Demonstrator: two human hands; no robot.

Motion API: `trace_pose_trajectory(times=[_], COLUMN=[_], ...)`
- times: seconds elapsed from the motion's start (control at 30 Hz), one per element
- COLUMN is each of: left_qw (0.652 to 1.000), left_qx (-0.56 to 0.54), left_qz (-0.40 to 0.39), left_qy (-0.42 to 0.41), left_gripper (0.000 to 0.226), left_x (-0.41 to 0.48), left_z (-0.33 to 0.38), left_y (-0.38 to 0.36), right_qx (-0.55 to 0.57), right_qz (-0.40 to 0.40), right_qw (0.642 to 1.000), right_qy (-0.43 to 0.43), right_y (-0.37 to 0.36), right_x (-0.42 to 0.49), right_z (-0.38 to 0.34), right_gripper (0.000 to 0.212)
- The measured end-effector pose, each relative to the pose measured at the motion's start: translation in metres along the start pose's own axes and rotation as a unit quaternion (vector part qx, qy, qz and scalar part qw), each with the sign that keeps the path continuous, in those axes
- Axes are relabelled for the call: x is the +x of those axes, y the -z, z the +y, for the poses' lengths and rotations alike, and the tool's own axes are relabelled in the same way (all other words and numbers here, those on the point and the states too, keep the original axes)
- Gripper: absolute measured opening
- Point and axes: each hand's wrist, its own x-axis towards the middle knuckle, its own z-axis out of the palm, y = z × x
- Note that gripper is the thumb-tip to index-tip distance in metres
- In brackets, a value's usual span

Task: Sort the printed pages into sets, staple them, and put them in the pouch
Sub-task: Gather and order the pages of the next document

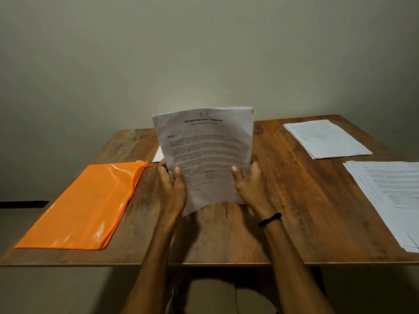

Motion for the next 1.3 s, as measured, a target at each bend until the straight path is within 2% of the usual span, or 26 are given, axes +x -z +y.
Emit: trace_pose_trajectory(times=[0.27,0.5,0.87,1.07,1.3], left_qw=[1.0,1.0,0.999,1.0,1.0], left_qx=[0.019,0.019,0.026,0.025,0.027], left_qz=[0.022,0.016,-0.023,-0.016,-0.002], left_qy=[-0.004,0.007,0.018,0.009,0.003], left_gripper=[0.013,0.027,0.018,0.014,0.025], left_x=[0.001,-0.002,-0.008,-0.014,-0.014], left_z=[0.0,-0.003,-0.001,-0.002,-0.006], left_y=[-0.003,-0.007,-0.01,-0.011,-0.011], right_qx=[-0.018,-0.027,-0.041,-0.045,-0.034], right_qz=[0.011,0.046,0.08,0.082,0.056], right_qw=[0.999,0.998,0.996,0.996,0.998], right_qy=[0.04,0.02,0.012,0.001,0.001], right_y=[-0.003,-0.004,-0.008,-0.009,0.0], right_x=[0.004,-0.002,-0.007,-0.011,-0.014], right_z=[0.0,0.007,0.012,0.015,0.012], right_gripper=[0.011,0.009,0.01,0.009,0.014])
